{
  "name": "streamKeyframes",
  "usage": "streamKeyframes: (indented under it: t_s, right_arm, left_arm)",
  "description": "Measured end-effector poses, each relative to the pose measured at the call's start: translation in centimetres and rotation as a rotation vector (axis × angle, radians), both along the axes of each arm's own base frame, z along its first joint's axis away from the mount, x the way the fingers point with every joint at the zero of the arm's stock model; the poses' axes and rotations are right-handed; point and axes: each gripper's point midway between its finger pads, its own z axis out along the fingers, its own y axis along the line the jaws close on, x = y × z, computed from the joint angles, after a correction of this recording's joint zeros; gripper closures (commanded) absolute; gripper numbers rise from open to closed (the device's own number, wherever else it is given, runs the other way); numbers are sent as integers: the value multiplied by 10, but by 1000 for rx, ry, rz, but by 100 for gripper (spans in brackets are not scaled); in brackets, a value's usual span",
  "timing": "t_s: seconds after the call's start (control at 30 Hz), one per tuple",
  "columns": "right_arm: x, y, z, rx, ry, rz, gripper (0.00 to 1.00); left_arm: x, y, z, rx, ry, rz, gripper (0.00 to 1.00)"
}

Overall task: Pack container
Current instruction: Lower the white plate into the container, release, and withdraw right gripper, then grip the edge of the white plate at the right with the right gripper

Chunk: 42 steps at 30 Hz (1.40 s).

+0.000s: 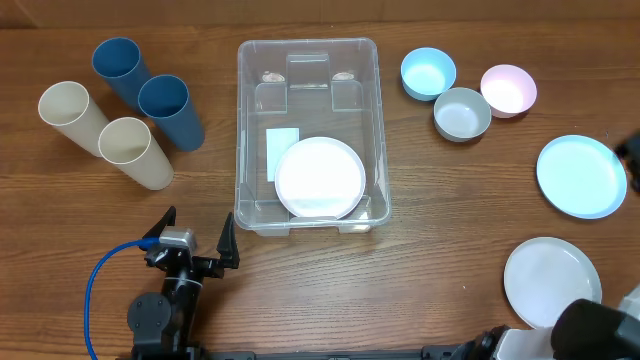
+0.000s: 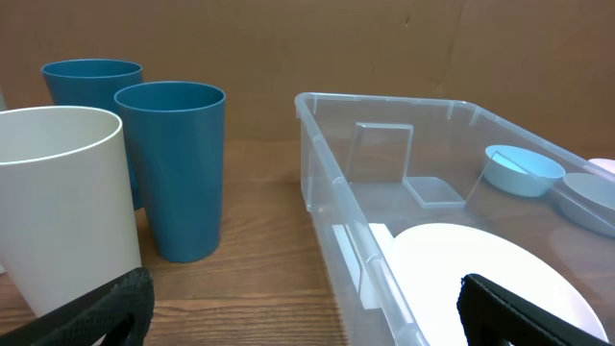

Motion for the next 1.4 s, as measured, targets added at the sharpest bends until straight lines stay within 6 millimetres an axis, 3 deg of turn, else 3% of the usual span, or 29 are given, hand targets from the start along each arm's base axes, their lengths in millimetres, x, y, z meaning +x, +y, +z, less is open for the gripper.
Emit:
streamKeyframes:
  t_s: [0.17,0.33,0.5,0.63,0.9,1.0,1.1,1.2,1.33,1.4]
  right_arm:
    - [-46,-22,-96,159,185,-239,48]
    - [-78,-36,-156,211,217,-384,48]
    - [-109,-39,-189,229,263,-478,48]
    - [-122,-52,-195,220,242,-574,48]
    - [-101,-86,-204,126,89,-658,49]
    - [-93,-89,-208,125,45,-664,49]
    - [-82,-84,-220,129,11,-659,49]
    - [-63,-60,-237,166,-6,-649,49]
    - [-40,-50,-239,171,-51,-638,49]
    - [-38,-53,-239,163,-63,-648,49]
  left_arm:
    - [0,0,0,0,0,0,0]
    - [0,0,0,0,0,0,0]
    - [0,0,0,0,0,0,0]
    - [0,0,0,0,0,0,0]
    - [0,0,0,0,0,0,0]
    - [0,0,0,0,0,0,0]
    - [0,0,0,0,0,0,0]
    - [0,0,0,0,1,0,0]
    - [0,0,0,0,0,0,0]
    - [0,0,0,0,0,0,0]
